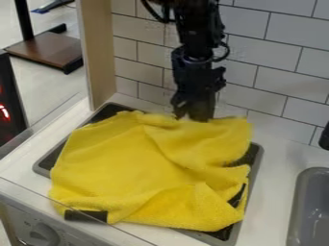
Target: Unfold the cloth from bottom left to top right
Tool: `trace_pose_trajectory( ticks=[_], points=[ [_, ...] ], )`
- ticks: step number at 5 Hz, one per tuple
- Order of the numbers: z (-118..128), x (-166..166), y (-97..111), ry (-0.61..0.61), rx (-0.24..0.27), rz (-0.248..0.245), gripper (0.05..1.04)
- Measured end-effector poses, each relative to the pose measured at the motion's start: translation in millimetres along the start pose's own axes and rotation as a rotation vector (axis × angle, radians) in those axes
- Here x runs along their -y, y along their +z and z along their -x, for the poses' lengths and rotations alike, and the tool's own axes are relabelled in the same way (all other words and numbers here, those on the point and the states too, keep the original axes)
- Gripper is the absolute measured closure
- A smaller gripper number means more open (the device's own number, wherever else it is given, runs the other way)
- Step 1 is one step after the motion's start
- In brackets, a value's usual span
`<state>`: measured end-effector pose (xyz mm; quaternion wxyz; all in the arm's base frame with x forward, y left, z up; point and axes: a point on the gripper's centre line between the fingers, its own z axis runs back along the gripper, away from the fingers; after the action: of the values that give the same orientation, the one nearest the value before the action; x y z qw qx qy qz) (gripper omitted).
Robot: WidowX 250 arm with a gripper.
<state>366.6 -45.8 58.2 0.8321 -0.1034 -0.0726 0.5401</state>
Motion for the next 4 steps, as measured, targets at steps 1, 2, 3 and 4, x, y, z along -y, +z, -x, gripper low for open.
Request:
trace_pose_trajectory(
  ticks=[1, 2, 3, 4],
  points=[
    [-4, 9, -12, -0.015, 0.008, 0.030, 1.034],
    [-9, 16, -24, -0.028, 0.036, 0.052, 1.034],
    [-10, 18, -28, -0.036, 0.043, 0.052, 1.010],
    [-1, 20, -29, -0.065, 0.036, 0.046, 0.856]
  ],
)
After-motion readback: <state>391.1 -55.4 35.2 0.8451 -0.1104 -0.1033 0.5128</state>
